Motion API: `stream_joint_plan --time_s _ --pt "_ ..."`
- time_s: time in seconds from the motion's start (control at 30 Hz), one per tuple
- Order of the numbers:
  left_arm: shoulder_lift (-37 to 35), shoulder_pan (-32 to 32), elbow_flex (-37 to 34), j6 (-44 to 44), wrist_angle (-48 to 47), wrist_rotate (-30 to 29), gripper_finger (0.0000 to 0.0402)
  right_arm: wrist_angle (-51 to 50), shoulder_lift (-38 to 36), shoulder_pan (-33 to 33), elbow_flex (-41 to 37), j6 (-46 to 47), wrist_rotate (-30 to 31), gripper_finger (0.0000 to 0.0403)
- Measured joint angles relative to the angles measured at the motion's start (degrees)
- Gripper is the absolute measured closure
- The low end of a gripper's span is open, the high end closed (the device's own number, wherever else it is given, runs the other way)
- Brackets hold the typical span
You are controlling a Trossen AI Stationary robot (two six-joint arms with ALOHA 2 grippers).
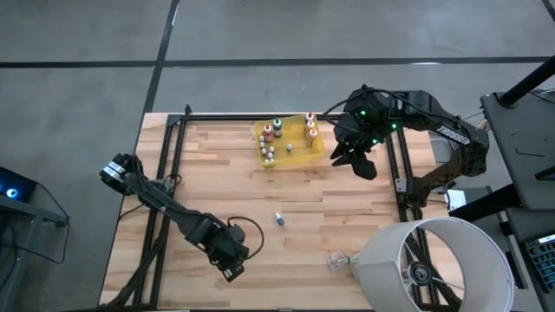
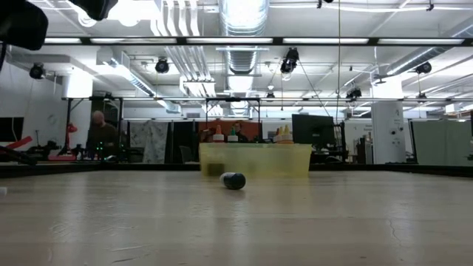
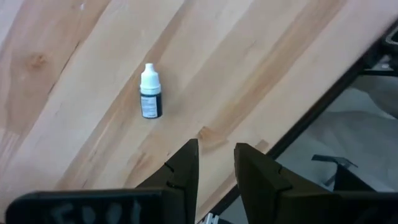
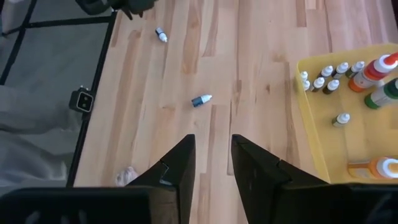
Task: Pick & Place food coloring
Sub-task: Put the small black food coloring bottle into the yellow bin
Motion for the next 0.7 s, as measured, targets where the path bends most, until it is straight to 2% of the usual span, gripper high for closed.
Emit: stream_joint_plan --time_s 0.27,0.57,0.7 --pt "3.4 -0.31 -0.13 -1.75 0.02 0.44 0.0325 -0.07 -0.69 0.0 1.05 1.55 0.0 0.0296" --pt "5.63 -0.71 -0.22 -1.17 0.0 1.57 0.0325 0.02 -0.78 0.0 1.05 1.75 0.0 0.0302" --pt "6.03 -0.71 -0.31 -0.75 0.01 1.96 0.0313 0.02 -0.69 0.0 1.05 2.38 0.02 0.0302"
